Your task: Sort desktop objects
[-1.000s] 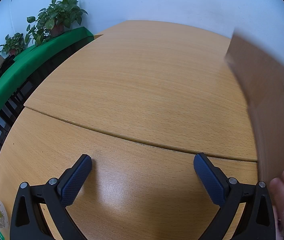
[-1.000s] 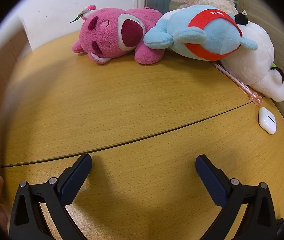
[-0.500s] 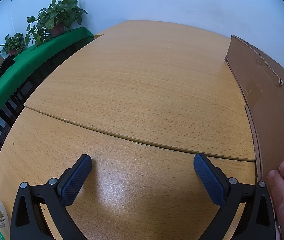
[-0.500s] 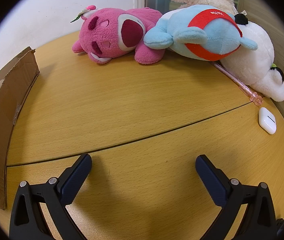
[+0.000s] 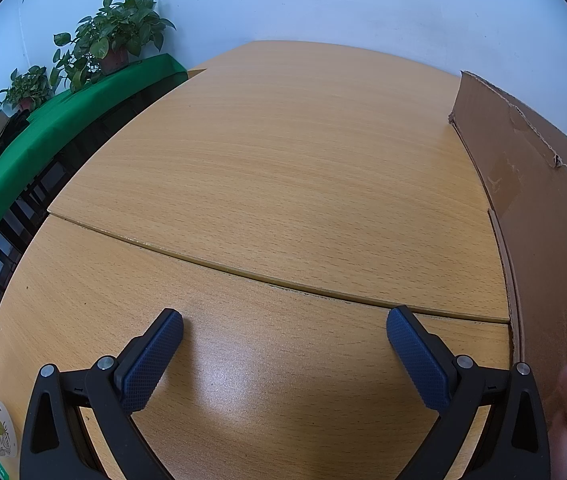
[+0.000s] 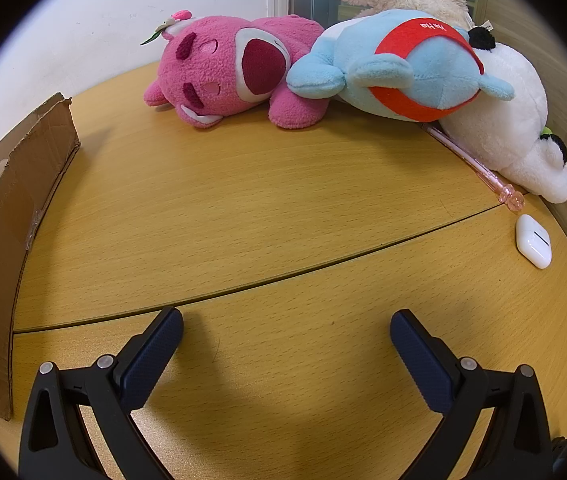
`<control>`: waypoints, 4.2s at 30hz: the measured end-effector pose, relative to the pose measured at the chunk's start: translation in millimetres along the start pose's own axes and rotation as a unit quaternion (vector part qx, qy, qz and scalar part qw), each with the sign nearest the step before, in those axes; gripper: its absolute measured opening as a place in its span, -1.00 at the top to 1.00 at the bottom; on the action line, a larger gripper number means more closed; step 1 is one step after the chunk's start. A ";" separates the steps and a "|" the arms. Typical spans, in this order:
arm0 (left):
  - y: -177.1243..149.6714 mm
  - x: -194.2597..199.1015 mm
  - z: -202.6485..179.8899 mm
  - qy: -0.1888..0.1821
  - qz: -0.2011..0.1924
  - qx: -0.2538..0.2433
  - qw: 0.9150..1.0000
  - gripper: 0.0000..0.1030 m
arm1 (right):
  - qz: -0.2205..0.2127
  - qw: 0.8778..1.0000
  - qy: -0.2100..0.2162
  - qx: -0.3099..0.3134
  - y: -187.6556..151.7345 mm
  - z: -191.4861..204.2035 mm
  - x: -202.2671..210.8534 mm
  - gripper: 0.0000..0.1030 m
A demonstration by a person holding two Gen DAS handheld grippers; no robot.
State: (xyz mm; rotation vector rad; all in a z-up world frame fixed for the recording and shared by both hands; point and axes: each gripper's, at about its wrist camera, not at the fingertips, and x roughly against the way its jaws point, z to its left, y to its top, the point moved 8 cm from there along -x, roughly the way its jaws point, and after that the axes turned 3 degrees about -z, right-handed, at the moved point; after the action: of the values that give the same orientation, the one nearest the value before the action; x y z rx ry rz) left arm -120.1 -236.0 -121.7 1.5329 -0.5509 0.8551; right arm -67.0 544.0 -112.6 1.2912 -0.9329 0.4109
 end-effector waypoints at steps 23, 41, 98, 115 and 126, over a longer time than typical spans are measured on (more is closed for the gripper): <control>1.1 -0.3 0.8 0.000 0.001 0.000 1.000 -1.00 | 0.000 1.000 0.000 0.000 -0.6 -0.1 0.6 -1.00; -11.3 29.1 5.2 0.018 -0.014 0.010 1.000 -0.99 | 0.028 1.000 -0.003 0.003 -21.8 11.3 12.8 -0.99; -100.0 329.1 -243.7 -0.392 -0.025 -0.096 0.915 -0.21 | -0.023 0.838 0.452 0.305 -204.7 330.2 362.9 -0.76; 187.5 292.2 -227.2 -0.350 -0.151 -0.113 0.918 -0.21 | -0.127 0.813 0.459 0.336 34.7 453.8 379.4 -0.76; 233.4 111.4 -242.2 -0.305 -0.038 -0.083 0.948 -0.21 | -0.036 0.833 0.462 0.303 73.4 507.7 243.2 -0.76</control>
State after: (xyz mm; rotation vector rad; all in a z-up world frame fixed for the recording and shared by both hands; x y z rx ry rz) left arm -278.9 -19.6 109.6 1.6421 -0.9777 0.2471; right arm -157.8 33.6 118.8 1.4318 0.1025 1.2093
